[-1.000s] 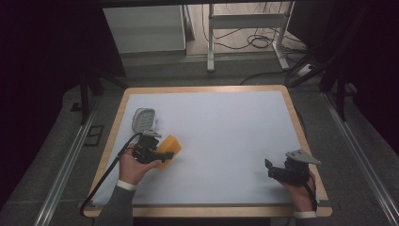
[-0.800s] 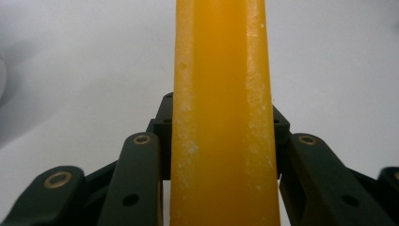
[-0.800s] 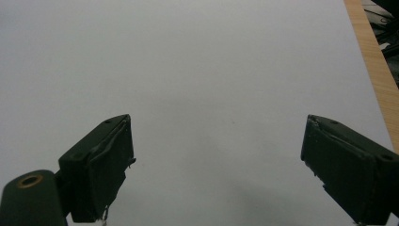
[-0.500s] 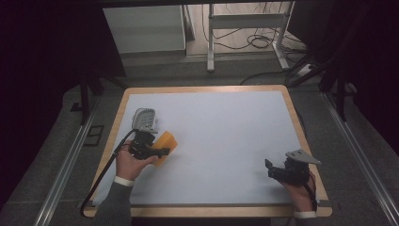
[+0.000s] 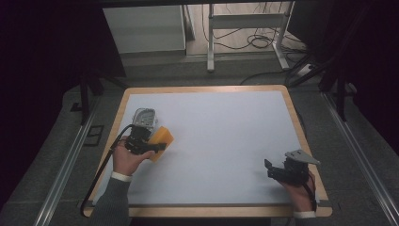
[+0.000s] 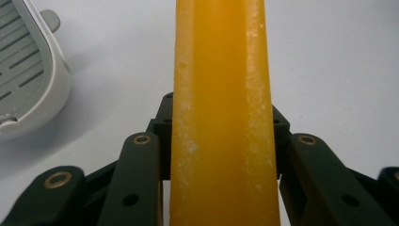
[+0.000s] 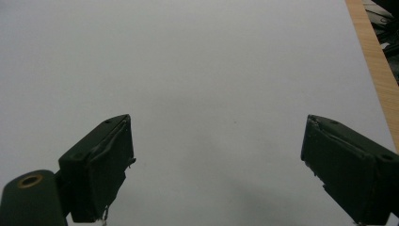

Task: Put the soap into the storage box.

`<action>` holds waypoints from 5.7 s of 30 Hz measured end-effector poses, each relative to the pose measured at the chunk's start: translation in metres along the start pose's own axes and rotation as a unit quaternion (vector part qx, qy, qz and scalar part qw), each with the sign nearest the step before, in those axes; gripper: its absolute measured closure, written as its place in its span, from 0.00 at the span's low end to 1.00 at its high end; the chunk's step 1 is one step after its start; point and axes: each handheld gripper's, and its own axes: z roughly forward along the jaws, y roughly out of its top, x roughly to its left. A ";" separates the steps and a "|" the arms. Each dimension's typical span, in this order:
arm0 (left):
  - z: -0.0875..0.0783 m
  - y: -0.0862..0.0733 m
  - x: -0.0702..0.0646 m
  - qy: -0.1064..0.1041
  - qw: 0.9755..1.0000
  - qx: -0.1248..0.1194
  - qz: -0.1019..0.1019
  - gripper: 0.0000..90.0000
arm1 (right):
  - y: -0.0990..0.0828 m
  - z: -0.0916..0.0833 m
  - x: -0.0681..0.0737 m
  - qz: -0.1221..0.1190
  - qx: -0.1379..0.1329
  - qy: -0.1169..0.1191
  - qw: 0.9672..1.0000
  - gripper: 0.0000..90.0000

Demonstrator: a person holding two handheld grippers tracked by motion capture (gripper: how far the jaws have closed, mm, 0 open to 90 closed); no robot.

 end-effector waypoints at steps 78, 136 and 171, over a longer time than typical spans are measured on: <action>-0.008 0.043 0.041 0.036 0.999 -0.012 -0.035 0.68 | -0.001 -0.002 -0.006 0.010 0.000 -0.009 1.000 0.11; 0.008 0.066 0.099 0.066 0.991 -0.008 -0.113 0.68 | -0.002 -0.001 -0.007 0.011 0.002 -0.012 1.000 0.11; 0.036 0.046 0.123 0.088 0.980 -0.022 -0.177 0.67 | -0.003 0.001 -0.007 0.007 0.005 -0.015 1.000 0.11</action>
